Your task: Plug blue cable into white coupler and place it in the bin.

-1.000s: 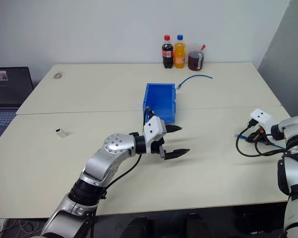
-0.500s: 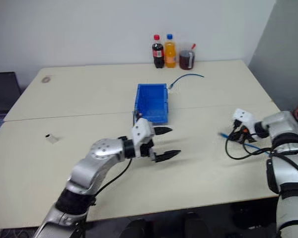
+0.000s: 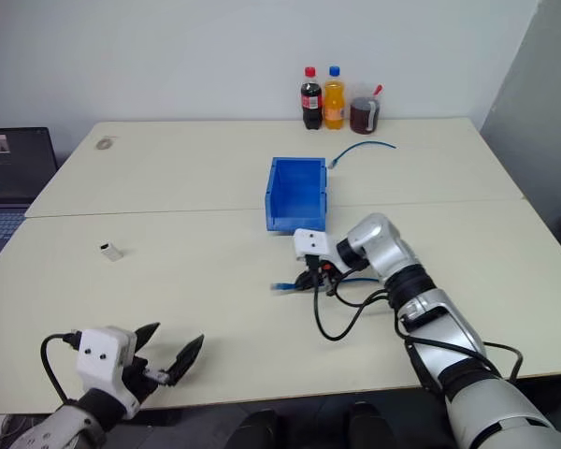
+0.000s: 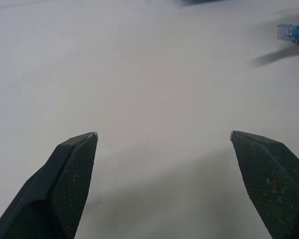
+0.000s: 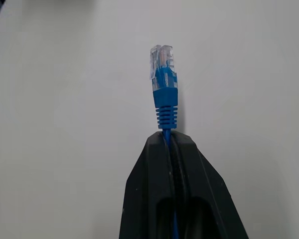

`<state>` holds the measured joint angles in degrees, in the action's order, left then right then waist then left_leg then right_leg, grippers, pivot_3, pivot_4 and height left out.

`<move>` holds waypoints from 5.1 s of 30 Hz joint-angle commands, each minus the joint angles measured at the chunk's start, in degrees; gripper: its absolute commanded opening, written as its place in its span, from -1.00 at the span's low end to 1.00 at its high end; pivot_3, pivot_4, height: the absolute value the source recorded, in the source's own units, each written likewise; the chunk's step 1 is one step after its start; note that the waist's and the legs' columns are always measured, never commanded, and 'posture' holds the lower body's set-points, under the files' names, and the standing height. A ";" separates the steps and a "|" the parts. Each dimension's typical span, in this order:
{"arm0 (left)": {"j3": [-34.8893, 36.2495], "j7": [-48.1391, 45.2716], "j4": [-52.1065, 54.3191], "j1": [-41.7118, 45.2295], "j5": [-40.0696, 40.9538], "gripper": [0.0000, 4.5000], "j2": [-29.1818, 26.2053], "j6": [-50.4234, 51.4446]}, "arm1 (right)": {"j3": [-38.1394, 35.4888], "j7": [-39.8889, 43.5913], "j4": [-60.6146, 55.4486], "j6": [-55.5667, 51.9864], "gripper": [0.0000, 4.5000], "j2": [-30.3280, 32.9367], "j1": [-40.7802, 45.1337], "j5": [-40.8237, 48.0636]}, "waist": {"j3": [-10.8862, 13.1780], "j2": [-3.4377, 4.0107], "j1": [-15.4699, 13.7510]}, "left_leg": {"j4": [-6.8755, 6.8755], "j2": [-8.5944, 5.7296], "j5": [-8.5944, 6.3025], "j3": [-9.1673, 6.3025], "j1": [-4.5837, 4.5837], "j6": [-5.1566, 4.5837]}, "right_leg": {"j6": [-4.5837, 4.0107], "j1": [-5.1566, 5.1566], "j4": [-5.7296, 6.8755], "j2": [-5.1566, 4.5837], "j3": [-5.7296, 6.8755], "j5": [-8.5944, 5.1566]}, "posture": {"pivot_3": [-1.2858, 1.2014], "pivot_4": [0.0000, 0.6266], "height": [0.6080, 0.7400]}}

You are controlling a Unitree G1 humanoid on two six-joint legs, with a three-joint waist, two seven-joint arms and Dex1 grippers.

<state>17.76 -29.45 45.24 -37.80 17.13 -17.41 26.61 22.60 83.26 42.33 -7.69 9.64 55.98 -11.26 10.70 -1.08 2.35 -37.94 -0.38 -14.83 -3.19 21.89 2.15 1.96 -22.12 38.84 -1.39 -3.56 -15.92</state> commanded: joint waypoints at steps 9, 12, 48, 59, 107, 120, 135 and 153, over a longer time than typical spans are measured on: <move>-2.26 -7.12 -4.82 -5.36 -3.91 1.00 -6.11 -16.27 | 5.29 -4.83 6.71 -4.44 -0.97 -7.21 4.11 -2.17 | -0.02 -0.02 1.18 | 0.27 0.35 -0.02 -0.01 -0.08 0.00 | -0.15 -0.17 0.12 0.23 0.10 -0.08 | 0.03 -0.52 1.00; -3.26 -7.69 -5.96 -2.94 -3.68 1.00 -7.32 -16.38 | 5.23 -5.71 8.43 -4.49 -0.79 -7.41 4.57 -2.23 | -0.03 -0.04 1.62 | 0.36 0.46 -0.02 0.07 -0.19 0.00 | -0.12 -0.16 0.15 0.32 0.16 -0.08 | 0.03 -0.52 1.00; -30.76 -47.63 -74.12 67.49 -12.61 1.00 -19.75 -38.46 | -39.04 -30.77 -89.75 -75.23 0.95 13.94 -40.26 35.20 | 0.03 0.14 -0.57 | 0.19 0.02 0.00 -1.07 0.67 0.00 | 0.08 -0.22 0.09 0.28 1.31 -0.11 | 0.03 -0.52 1.00; -29.93 -51.13 -63.46 61.57 -9.25 0.80 -22.43 -32.56 | -42.76 -39.23 -93.11 -76.37 0.97 12.56 -44.40 41.05 | 0.00 0.13 -0.31 | 0.16 0.02 0.00 -1.06 0.66 -0.01 | 0.10 -0.19 0.06 0.22 1.26 -0.08 | 0.03 -0.52 1.00; -13.90 -2.09 -58.50 75.50 90.68 -0.95 -16.37 60.34 | -36.77 -80.21 -66.66 -57.98 0.97 11.04 -42.45 123.41 | 0.08 0.02 -0.24 | 0.07 0.09 0.08 -1.27 0.80 -0.10 | 0.32 -0.25 0.07 -0.05 1.14 -0.22 | 0.03 -0.52 1.00; -9.98 8.65 -50.54 68.41 95.87 -0.95 -3.90 51.56 | -27.18 -84.05 -71.28 -42.25 0.97 9.73 -36.27 122.39 | 0.08 0.02 -0.52 | 0.10 -0.03 0.08 -1.25 0.96 -0.10 | 0.10 -0.29 -0.06 0.14 1.18 -0.09 | 0.03 -0.52 1.00; -6.72 14.45 -47.13 66.25 95.87 -0.95 2.43 50.13 | -24.96 -82.26 -70.95 -37.45 0.20 11.10 -37.19 119.30 | 0.08 0.02 -0.59 | 0.09 -0.04 0.08 -1.23 0.95 -0.09 | 0.12 -0.28 -0.08 0.21 1.20 -0.11 | 0.03 -0.52 1.00; -6.74 15.41 -44.07 64.63 95.87 -0.80 1.20 49.23 | -24.97 -80.17 -70.16 -37.08 -0.88 14.06 -38.85 119.09 | 0.08 0.02 -0.57 | 0.11 -0.04 0.08 -1.20 0.95 -0.10 | 0.18 -0.28 -0.15 0.21 1.19 -0.14 | 0.03 -0.52 1.00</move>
<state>10.56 -14.17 -1.70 27.48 112.24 -15.52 76.88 -1.92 2.32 -27.22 -45.33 23.33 16.91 107.06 10.78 -1.06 1.78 -37.82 -0.42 -14.75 -4.40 22.85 2.05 2.14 -22.39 38.68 -1.18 -2.37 -16.06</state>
